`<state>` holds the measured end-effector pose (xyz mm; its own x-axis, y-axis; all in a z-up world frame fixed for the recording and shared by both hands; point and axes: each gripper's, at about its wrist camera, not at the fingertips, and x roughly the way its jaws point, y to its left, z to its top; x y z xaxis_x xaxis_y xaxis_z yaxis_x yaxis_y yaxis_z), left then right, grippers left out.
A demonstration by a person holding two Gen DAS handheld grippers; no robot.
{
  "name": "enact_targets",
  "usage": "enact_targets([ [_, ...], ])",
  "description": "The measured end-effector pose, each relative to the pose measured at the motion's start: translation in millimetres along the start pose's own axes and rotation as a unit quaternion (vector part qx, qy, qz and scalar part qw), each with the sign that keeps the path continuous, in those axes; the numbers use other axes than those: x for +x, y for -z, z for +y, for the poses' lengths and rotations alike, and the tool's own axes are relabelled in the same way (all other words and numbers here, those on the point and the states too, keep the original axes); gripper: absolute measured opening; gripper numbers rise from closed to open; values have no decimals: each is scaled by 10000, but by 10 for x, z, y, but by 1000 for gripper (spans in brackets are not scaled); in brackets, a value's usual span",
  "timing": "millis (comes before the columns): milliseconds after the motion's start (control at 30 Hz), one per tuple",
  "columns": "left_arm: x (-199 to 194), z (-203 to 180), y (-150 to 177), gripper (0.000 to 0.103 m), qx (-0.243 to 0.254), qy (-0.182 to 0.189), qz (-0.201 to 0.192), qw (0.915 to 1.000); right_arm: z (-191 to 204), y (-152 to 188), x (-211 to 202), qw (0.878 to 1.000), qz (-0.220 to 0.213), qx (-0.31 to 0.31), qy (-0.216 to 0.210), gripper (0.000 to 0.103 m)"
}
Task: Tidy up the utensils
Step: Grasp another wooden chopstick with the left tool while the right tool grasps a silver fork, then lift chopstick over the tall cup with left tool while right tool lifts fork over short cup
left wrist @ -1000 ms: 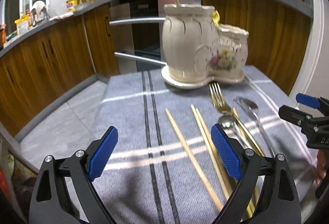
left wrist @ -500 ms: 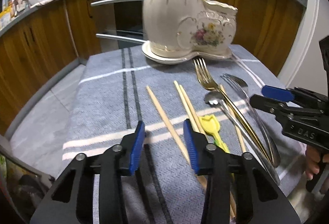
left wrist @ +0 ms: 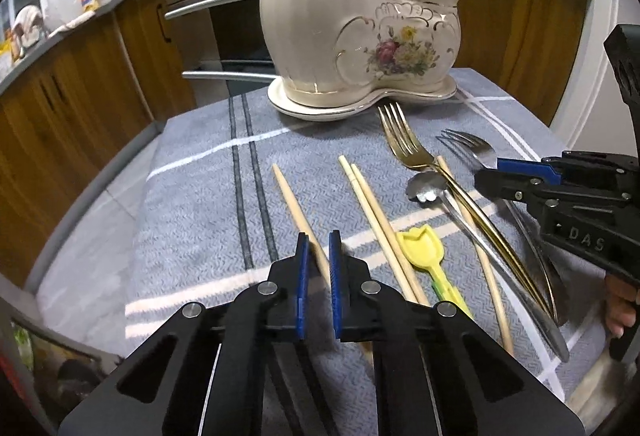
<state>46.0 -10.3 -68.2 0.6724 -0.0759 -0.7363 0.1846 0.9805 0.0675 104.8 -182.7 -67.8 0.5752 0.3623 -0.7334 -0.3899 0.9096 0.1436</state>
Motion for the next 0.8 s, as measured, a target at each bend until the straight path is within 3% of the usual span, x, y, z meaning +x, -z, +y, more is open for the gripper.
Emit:
enact_targets([
  [300,-109,78,11,6,-74,337,-28,9994,-37,-26,-183,9989,-264,-293,258,4],
  [467,-58,26,34,6,86,310,158,9994,-82,-14,-157,9994,-118,-279,184,3],
  [800,-29,4,16,8,152,206,138,9996,-28,-3,-122,9994,-82,-312,94,3],
])
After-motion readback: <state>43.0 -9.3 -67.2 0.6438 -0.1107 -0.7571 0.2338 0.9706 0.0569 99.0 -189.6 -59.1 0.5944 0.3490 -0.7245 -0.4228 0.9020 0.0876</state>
